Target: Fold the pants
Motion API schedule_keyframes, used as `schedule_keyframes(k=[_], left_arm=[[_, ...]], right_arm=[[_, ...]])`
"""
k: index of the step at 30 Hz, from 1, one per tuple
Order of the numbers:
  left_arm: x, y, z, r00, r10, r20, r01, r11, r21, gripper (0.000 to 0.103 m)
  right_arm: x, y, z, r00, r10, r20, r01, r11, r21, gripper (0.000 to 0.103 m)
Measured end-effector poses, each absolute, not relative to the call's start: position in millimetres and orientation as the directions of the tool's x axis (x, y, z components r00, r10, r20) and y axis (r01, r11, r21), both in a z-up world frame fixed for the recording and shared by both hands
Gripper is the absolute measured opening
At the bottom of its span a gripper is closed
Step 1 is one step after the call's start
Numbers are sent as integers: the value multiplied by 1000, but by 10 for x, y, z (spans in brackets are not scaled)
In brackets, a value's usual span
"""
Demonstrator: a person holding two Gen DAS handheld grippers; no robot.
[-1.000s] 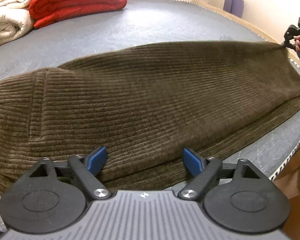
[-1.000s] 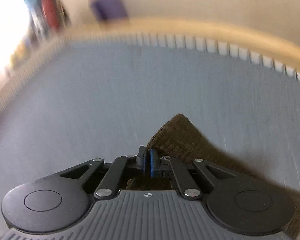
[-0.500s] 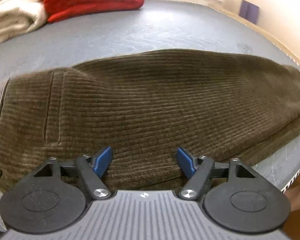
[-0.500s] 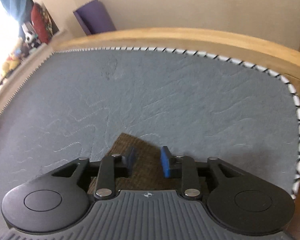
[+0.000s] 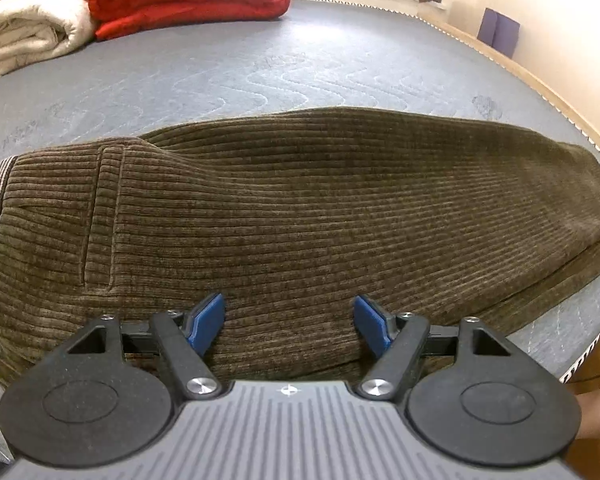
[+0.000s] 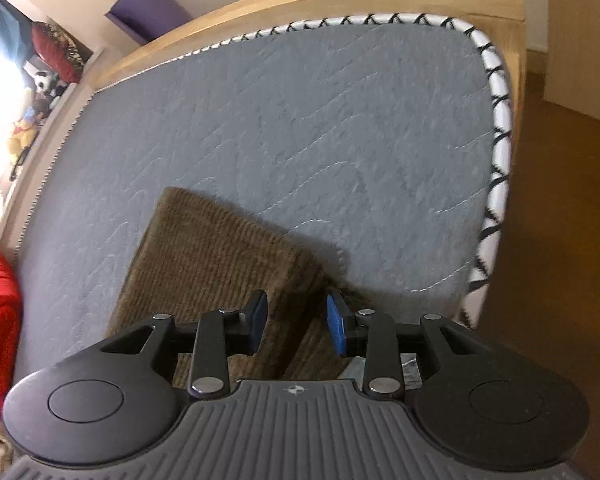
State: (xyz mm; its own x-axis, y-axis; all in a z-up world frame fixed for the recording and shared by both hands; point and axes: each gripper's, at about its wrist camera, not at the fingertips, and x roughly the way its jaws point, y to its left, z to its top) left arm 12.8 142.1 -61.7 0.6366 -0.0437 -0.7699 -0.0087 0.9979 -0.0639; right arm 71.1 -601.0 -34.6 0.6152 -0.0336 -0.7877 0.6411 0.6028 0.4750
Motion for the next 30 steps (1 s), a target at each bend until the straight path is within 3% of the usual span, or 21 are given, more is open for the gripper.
schedule_keyframes(k=[4,5,6,11,14,16,19,21,24,26,28,30], left_arm=[[78,1447,-554,665,-44,-746,-16,997,-73,77],[57,1447,-514,682,-39,-730,-22,997,-73,77],[43,1449,-475,700,-41,-713,-22,997,-79,77],[-23,1417,-332,745,-132,-654,50,989,-142,77],[8,1347,-408,693,-153,-705,92,988,-125,77],[66,1318,-584,591,-107,-799,93,994,-64,76],[29,1309,-554,578,-94,-810,118,993,-32,76],[8,1328,-524,579,-98,-810,107,993,-44,75],[-12,1359,-435,619,-88,-780,71,996,-56,69],[-9,1405,-382,639,-91,-764,50,996,-77,69],[34,1455,-440,581,-62,-812,26,998,-58,69],[5,1424,-479,570,-57,-820,62,998,-27,69]], right_arm=[[833,-5938,-401,609,-31,-793,636,616,464,33],[861,-5933,-419,593,-36,-804,650,611,452,27],[881,-5917,-430,568,-55,-821,673,604,426,8],[814,-5697,38,588,-249,-770,719,597,355,6],[762,-5642,-42,501,-287,-817,771,577,270,6],[708,-5704,-213,419,-275,-865,818,527,229,15],[602,-5674,-171,393,-340,-854,852,483,200,39],[576,-5537,-6,378,-418,-826,852,506,134,39],[536,-5298,222,498,-437,-749,777,608,162,42],[532,-5085,286,582,-369,-725,690,696,200,43],[550,-4818,294,668,-228,-709,555,787,270,44],[589,-4586,234,699,-56,-713,419,840,345,53]])
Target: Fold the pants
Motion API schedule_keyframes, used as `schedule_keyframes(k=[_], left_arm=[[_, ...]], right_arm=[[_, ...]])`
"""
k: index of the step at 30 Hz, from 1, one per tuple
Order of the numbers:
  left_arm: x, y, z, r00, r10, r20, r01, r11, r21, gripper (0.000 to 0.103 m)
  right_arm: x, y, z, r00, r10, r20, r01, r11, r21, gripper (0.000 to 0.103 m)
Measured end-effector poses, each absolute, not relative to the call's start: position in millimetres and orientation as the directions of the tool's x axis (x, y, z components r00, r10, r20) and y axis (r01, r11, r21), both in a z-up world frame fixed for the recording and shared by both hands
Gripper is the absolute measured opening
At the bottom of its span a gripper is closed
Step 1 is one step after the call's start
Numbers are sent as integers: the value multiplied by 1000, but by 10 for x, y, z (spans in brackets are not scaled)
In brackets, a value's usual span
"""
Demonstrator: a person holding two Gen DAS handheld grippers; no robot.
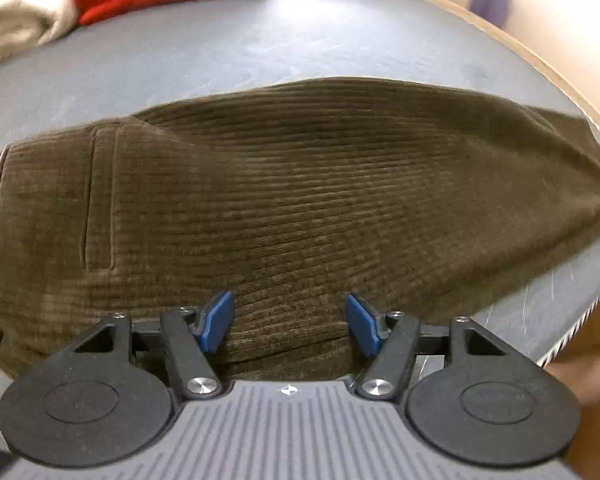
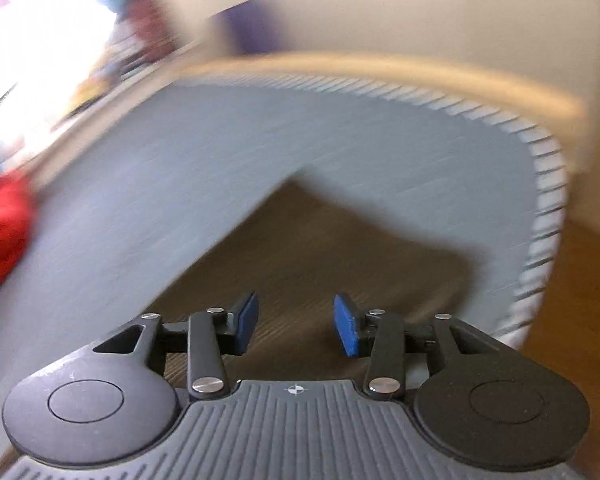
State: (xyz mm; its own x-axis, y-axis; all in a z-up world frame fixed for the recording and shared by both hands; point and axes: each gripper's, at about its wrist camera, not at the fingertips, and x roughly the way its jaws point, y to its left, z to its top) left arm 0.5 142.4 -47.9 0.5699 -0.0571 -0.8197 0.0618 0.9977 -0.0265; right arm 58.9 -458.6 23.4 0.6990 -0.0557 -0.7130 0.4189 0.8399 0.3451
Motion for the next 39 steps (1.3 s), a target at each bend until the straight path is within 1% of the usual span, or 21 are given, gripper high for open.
schedule_keyframes(k=[2,3,5,7,8,9,10,11,12,13,16,20,22,25,26,28,33,35,36,37,39], left_arm=[[-36,1392,-451,552,-45,-832,72,997,-7,69],[-74,1381,-437,546,-39,-837,71,997,0,69],[-133,1350,-408,529,-25,-848,66,998,11,69],[-177,1343,-421,507,-25,-862,65,998,9,69],[-163,1361,-440,510,-25,-860,67,998,11,69],[-162,1369,-423,518,-27,-855,59,998,4,69],[-164,1389,-397,534,-39,-845,48,999,-15,70],[-153,1415,-373,553,-51,-832,39,999,-36,70],[-159,1444,-334,576,-68,-815,32,998,-60,70],[-165,1472,-299,596,-81,-799,26,996,-81,70],[-189,1527,-195,670,-90,-737,10,994,-112,70],[-205,1432,-100,744,-57,-666,36,998,-46,70],[-137,1344,-143,731,-67,-679,48,998,-47,70],[-5,1286,-408,619,-66,-783,58,998,-38,70],[10,1279,-504,585,-61,-809,68,997,-26,72],[0,1245,-511,598,-52,-800,87,996,0,74],[-16,1286,-501,596,-68,-800,73,997,-31,75],[9,1277,-512,596,-67,-800,76,997,-27,75],[7,1273,-509,596,-68,-800,77,997,-28,75],[9,1276,-507,596,-70,-800,76,997,-30,76],[29,1300,-518,593,-74,-802,76,996,-35,77]], right_arm=[[621,-4401,24,648,115,-753,334,846,416,54],[627,-4344,-87,604,152,-782,323,850,415,54],[591,-4279,-296,524,140,-840,325,879,349,46],[530,-4318,-287,548,133,-826,324,876,356,36],[504,-4368,-259,562,127,-817,345,862,371,34],[455,-4399,-196,591,74,-803,376,856,356,36],[369,-4422,-110,618,-23,-786,423,852,308,44],[306,-4485,-29,626,-134,-768,494,830,258,48],[235,-4603,24,625,-210,-752,566,785,251,53],[167,-4739,41,619,-239,-748,621,732,280,53],[3,-5067,-68,598,-230,-768,719,578,386,53],[15,-5194,-229,601,-214,-770,745,500,442,53],[59,-5206,-283,609,-206,-766,742,487,459,53],[154,-5301,-312,621,-198,-758,741,464,485,53],[184,-5321,-322,624,-198,-756,741,457,492,53],[272,-5392,-398,624,-196,-757,743,451,495,53],[389,-5379,-448,605,-227,-763,757,460,464,53],[438,-5371,-449,599,-241,-764,762,466,450,49],[459,-5374,-451,594,-252,-764,767,466,442,32],[470,-5374,-450,588,-261,-766,772,463,435,19],[471,-5377,-435,590,-276,-759,776,454,438,15]])
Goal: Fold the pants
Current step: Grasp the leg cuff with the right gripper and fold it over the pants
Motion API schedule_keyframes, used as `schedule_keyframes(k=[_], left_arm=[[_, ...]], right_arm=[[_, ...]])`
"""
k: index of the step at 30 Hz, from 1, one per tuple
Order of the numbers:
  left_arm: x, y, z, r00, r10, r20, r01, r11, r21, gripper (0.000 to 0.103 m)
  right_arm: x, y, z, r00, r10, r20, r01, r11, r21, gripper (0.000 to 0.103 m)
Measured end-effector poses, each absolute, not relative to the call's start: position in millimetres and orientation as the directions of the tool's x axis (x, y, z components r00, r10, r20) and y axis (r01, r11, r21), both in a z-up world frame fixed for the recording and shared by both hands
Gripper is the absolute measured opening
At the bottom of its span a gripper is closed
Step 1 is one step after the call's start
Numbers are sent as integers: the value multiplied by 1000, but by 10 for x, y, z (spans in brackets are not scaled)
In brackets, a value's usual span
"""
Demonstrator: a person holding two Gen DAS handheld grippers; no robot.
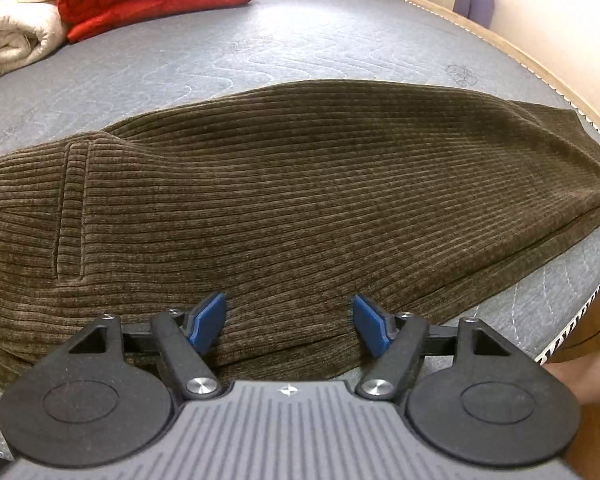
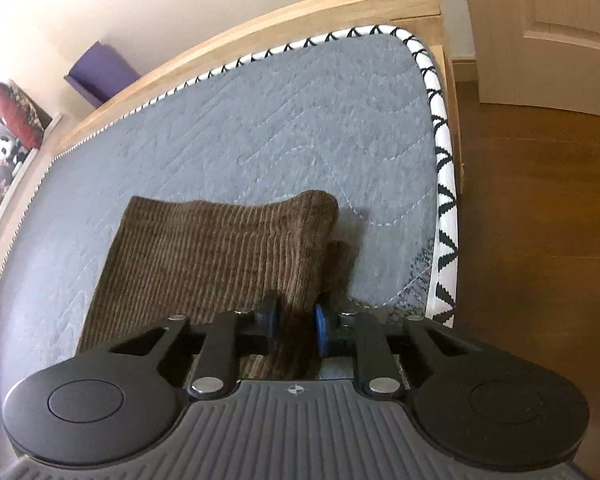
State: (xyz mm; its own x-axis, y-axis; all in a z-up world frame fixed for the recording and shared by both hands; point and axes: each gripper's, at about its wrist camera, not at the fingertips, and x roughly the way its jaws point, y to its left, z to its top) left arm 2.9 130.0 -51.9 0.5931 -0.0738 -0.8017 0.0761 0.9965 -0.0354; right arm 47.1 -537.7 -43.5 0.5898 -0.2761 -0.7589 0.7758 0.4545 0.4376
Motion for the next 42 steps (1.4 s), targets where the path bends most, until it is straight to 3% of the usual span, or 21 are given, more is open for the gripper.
schedule_keyframes(k=[4,7,9,12,14,15,18,22,25,32,35,42], left_arm=[[85,1265,-549,587,-73,-806,77,996,-33,78],[90,1279,-524,586,-78,-807,76,996,-41,78],[86,1323,-497,588,-92,-803,64,996,-66,78],[75,1414,-454,594,-95,-799,34,995,-93,78],[65,1487,-433,592,-112,-798,19,992,-124,78],[57,1511,-424,589,-121,-799,16,990,-138,78],[41,1542,-386,575,-128,-808,16,989,-145,79],[-15,1605,-289,566,-130,-814,5,988,-155,79],[-48,1705,-182,585,-138,-799,-15,983,-181,79],[-31,1884,19,623,-163,-765,-100,954,-284,79],[6,1813,59,641,-155,-752,-95,956,-278,79],[-30,1591,-47,711,-143,-688,-14,976,-217,78]], right_arm=[[514,-5078,-26,634,-371,-678,739,548,391,12],[607,-4235,583,750,-429,-504,567,809,156,12],[502,-3452,925,874,-315,-371,348,937,24,12],[97,-2277,1040,953,-41,-301,-17,982,-187,13],[-169,-1649,861,900,166,-404,-286,923,-259,18],[-308,-1326,671,827,242,-507,-422,864,-275,21],[-645,-716,28,553,299,-778,-661,725,-192,22],[-1097,-308,-138,395,352,-849,-794,595,-123,22],[-1283,-163,16,390,389,-834,-825,549,-130,26],[-1034,-569,408,568,336,-751,-603,791,-102,28],[-800,-937,700,666,323,-672,-475,879,-49,36],[-180,-1815,926,742,208,-637,-260,966,12,48]])
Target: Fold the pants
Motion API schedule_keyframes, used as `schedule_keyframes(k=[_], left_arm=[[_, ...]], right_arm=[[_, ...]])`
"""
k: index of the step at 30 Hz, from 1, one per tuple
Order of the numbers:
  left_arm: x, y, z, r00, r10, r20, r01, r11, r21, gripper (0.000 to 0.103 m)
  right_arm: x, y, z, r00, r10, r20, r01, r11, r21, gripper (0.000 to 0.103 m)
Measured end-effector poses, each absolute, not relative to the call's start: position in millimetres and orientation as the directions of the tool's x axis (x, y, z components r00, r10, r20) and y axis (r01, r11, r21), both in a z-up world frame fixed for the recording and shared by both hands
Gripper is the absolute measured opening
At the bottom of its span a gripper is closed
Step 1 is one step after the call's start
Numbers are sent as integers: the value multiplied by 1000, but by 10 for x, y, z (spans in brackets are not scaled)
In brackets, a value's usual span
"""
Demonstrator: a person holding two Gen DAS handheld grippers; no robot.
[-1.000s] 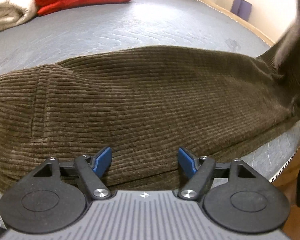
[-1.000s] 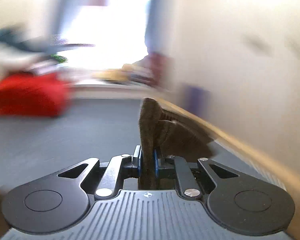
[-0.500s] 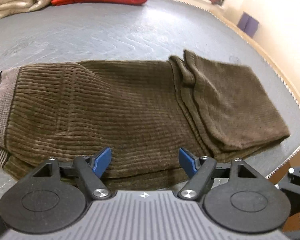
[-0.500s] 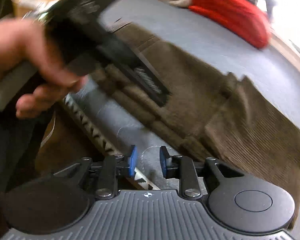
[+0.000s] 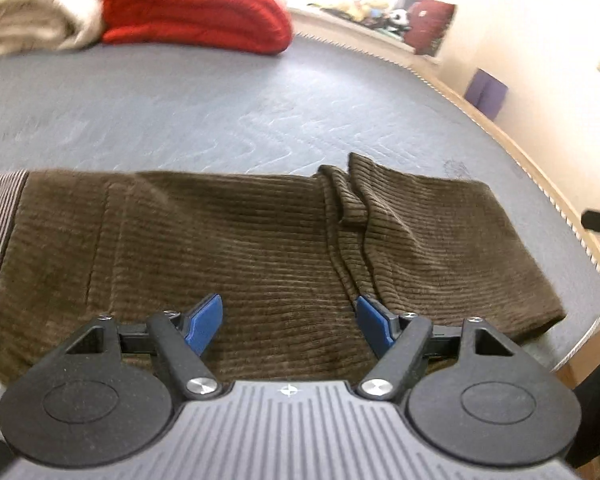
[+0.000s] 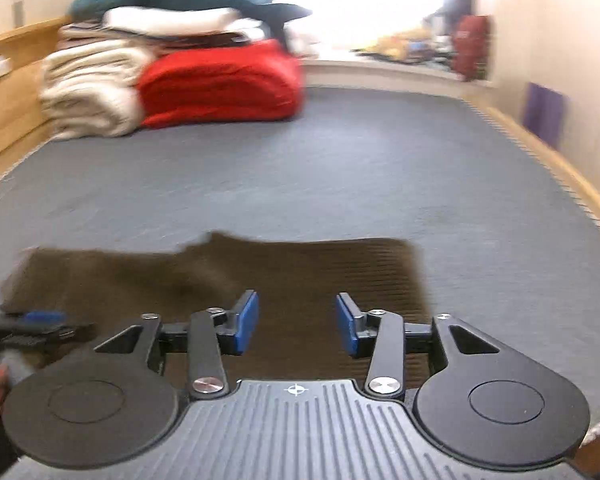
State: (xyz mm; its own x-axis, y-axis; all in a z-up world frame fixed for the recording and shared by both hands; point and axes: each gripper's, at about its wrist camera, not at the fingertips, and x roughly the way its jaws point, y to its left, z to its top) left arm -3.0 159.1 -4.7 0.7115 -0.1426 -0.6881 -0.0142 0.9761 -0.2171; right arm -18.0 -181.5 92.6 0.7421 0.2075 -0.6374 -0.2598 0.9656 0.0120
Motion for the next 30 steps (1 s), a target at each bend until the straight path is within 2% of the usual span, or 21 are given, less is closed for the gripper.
schedule_keyframes(k=[3,7,12,16,20,25,30], left_arm=[[-48,1528,-75,726,-158,-669,26,979,-203,64],[-54,1501,-42,732,-199,-651,60,971,-229,36],[-49,1398,-53,736,-185,-651,62,976,-208,35],[-63,1295,-47,732,-196,-653,82,976,-202,35],[-78,1183,-69,718,-204,-665,91,975,-201,35],[-90,1065,-119,692,-255,-675,82,957,-277,37],[-83,934,-142,697,-286,-658,88,944,-318,37]], right_arm=[[-66,-2148,651,745,121,-655,-137,990,27,48],[0,-2571,302,683,101,-723,54,981,187,48],[-20,-2762,138,687,75,-723,55,986,154,50],[-53,-3003,66,655,78,-752,100,977,189,53],[42,-3166,-47,612,120,-782,162,948,272,61],[156,-3242,-136,592,160,-790,180,929,323,68],[221,-3199,-213,564,198,-802,189,914,358,70]])
